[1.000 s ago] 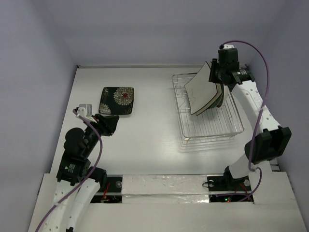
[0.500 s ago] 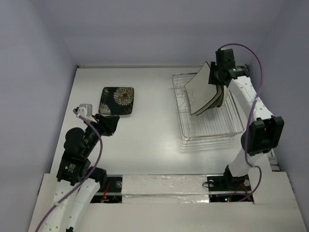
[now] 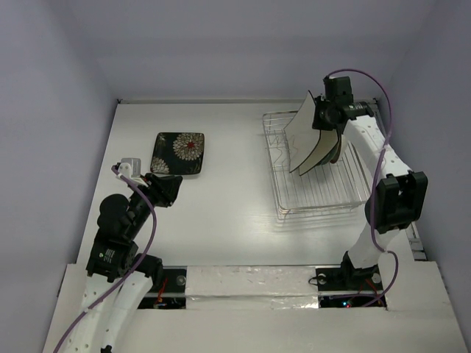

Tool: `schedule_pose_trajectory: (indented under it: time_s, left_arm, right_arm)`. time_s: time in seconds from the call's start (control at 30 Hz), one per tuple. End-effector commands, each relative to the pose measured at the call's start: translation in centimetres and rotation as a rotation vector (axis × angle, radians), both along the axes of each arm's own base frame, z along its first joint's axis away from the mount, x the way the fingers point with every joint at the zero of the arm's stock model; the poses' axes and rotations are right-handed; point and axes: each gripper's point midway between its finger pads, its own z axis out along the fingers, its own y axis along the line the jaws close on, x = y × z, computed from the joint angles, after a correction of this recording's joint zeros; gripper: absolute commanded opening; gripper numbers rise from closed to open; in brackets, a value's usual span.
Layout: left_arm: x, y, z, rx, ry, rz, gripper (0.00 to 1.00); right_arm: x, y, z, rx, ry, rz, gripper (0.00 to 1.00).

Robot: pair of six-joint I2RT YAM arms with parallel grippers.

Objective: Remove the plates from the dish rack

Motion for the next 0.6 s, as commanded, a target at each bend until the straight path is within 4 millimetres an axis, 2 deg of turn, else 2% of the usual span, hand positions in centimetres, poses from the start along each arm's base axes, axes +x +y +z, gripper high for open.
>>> schedule_pose_trajectory:
  time_s: [0.0,0.07,0.1,0.2,0.37,0.57]
  left_arm:
    - [0.1,-0.2,1.8,-0.015,-0.061,-0.014,0.25]
    - [0.1,-0.2,1.7,-0.014,-0.058,-0.014,0.25]
    - [0.1,-0.2,1.8,-0.015,-0.059,-0.014,0.26]
    - [0.1,-0.2,1.8,-0.016,-0.062,-0.014,0.26]
    - [0.1,-0.2,1.8,-0.017,-0.062,-0.011,0.26]
    - [0.1,-0.1,1.8,-0.015,-0.061,-0.004,0.26]
  right_arm:
    - [0.9,-1.0,6.7,0.008,-0.203,-0.033,0.00]
    - [0.8,-0.8,9.7,0.030,-0.268,-0.025,0.00]
    - [0.6,-0.7,10.2,0.036,-0.277,-0.021,0.00]
    - [0.1,0.0,13.3,0.085,-0.345,0.001,0.00]
    - [-2.2,0.4,20.0,0.159,-0.507,0.020,0.00]
    - [-4.8,-0.3,24.5,0.187,-0.604,-0.005,0.00]
